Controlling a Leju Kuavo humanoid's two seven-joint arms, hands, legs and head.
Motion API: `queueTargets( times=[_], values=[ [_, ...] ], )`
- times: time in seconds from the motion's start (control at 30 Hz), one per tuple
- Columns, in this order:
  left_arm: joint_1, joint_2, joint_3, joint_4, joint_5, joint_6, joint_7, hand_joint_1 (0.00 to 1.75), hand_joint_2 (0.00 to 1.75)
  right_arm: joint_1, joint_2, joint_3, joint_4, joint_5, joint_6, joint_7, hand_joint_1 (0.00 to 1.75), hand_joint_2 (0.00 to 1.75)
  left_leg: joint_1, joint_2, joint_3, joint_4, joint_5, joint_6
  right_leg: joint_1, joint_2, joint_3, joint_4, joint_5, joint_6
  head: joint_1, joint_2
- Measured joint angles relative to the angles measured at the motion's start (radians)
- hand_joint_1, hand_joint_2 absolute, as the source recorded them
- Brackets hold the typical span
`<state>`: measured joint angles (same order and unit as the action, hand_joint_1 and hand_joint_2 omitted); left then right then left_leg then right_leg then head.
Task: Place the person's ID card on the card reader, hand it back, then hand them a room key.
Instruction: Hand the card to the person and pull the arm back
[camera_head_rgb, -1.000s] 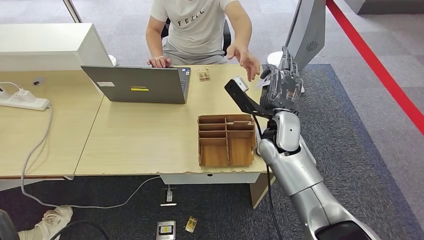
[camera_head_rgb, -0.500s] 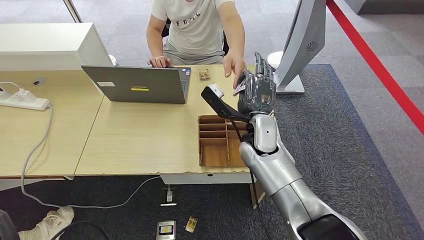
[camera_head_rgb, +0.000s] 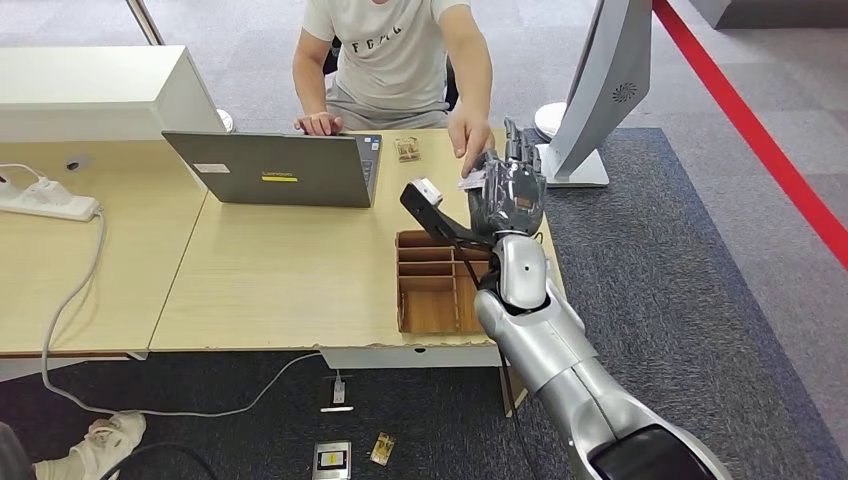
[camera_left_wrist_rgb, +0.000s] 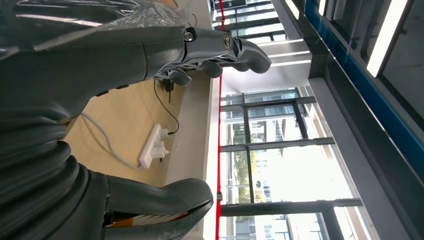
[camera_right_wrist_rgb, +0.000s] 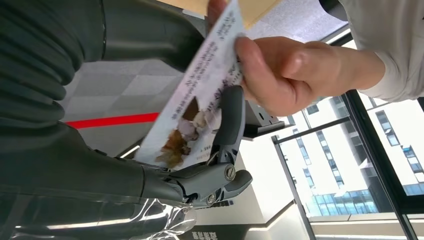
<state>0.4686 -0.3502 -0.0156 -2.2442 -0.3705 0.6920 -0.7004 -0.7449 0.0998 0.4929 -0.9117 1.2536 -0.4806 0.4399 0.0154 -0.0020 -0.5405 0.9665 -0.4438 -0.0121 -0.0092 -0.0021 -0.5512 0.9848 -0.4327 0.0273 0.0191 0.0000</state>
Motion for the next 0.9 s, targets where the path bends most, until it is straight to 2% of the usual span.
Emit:
queueTargets(
  times=[0.13, 0.33, 0.6, 0.77, 0.9],
  values=[
    [0.000, 0.000, 0.007, 0.000, 0.000, 0.000, 0.000, 0.00, 1.75, 0.000, -0.004, 0.000, 0.008, -0.017, 0.024, -0.010, 0.00, 1.75, 0.000, 0.000, 0.000, 0.000, 0.000, 0.000, 0.000, 0.000, 0.000, 0.000, 0.000, 0.000, 0.000, 0.000],
    [0.000, 0.000, 0.013, 0.000, -0.019, 0.000, 0.000, 0.00, 1.75, 0.023, -0.034, 0.000, -0.049, -0.107, 0.067, -0.070, 0.00, 1.75, 0.000, 0.000, 0.001, 0.000, 0.000, 0.000, 0.000, 0.000, 0.000, 0.000, 0.000, 0.000, 0.000, 0.000],
    [0.001, 0.000, 0.015, 0.001, -0.062, 0.000, 0.000, 0.00, 1.75, 0.140, -0.111, -0.004, -0.265, -0.321, 0.151, -0.127, 0.00, 1.75, 0.000, 0.000, 0.001, 0.000, -0.001, 0.000, 0.000, 0.000, 0.000, -0.001, 0.000, 0.000, 0.000, 0.000],
    [0.001, 0.000, 0.014, 0.001, -0.065, 0.000, 0.000, 0.00, 1.75, 0.234, -0.164, -0.006, -0.432, -0.406, 0.215, -0.116, 0.00, 1.75, 0.000, 0.001, 0.001, 0.000, -0.001, 0.000, 0.000, 0.000, 0.000, -0.001, 0.000, 0.000, 0.000, 0.000],
    [-0.001, 0.003, 0.016, 0.000, -0.012, 0.000, 0.000, 0.00, 1.75, 0.295, -0.201, -0.008, -0.545, -0.413, 0.270, -0.092, 0.00, 1.75, 0.000, 0.001, 0.001, 0.000, -0.001, 0.000, 0.000, 0.000, 0.000, -0.001, 0.000, 0.000, 0.000, 0.000]
  ],
)
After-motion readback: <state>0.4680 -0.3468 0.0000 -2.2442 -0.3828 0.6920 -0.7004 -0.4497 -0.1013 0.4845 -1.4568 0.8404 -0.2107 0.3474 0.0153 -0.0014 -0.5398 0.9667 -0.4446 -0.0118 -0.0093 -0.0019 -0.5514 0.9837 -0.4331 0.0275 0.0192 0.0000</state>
